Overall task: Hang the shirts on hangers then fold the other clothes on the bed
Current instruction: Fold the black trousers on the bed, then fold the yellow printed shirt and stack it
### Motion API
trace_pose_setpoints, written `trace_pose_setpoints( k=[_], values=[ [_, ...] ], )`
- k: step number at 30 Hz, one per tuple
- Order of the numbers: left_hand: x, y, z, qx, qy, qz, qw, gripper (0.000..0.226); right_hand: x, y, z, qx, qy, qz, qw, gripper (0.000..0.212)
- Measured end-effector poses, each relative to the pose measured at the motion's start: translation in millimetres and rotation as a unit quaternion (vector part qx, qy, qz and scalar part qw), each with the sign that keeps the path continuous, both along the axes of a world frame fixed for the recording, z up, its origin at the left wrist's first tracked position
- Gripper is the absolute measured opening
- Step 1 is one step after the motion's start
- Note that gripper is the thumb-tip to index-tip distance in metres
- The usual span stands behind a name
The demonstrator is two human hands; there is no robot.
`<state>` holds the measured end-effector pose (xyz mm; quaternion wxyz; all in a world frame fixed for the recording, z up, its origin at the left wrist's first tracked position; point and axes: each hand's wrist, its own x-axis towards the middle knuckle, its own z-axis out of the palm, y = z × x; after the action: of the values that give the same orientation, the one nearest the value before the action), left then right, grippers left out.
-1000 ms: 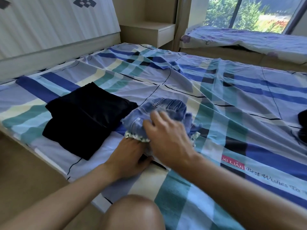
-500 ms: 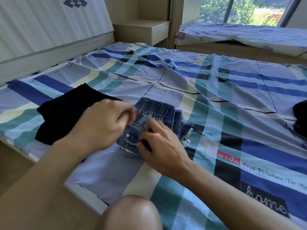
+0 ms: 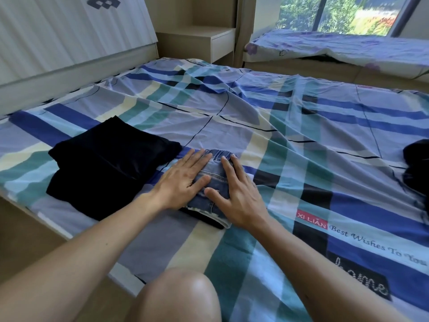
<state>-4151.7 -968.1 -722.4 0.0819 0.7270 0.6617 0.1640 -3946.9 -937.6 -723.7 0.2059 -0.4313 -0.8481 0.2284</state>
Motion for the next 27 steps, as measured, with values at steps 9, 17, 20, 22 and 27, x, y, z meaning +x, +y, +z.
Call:
trace_pose_setpoints(
  k=[9,17,20,22,27],
  values=[
    [14,1,69,0.046,0.057,0.015,0.997,0.080,28,-1,49,0.045,0.035,0.010,0.998,0.091],
    [98,0,102,0.115,0.003,-0.012,0.993,0.067,121,-5,76,0.042,0.034,-0.017,0.998,0.094],
    [164,9,111,0.127,-0.077,-0.053,0.988,0.054,200,-2,86,0.056,0.015,-0.088,0.994,0.094],
    [206,10,114,0.107,-0.124,-0.072,0.984,0.048,250,2,91,0.068,0.002,-0.145,0.987,0.093],
    [303,2,95,-0.003,-0.172,-0.185,0.968,0.064,383,8,88,0.125,-0.042,-0.330,0.935,0.092]
  ],
)
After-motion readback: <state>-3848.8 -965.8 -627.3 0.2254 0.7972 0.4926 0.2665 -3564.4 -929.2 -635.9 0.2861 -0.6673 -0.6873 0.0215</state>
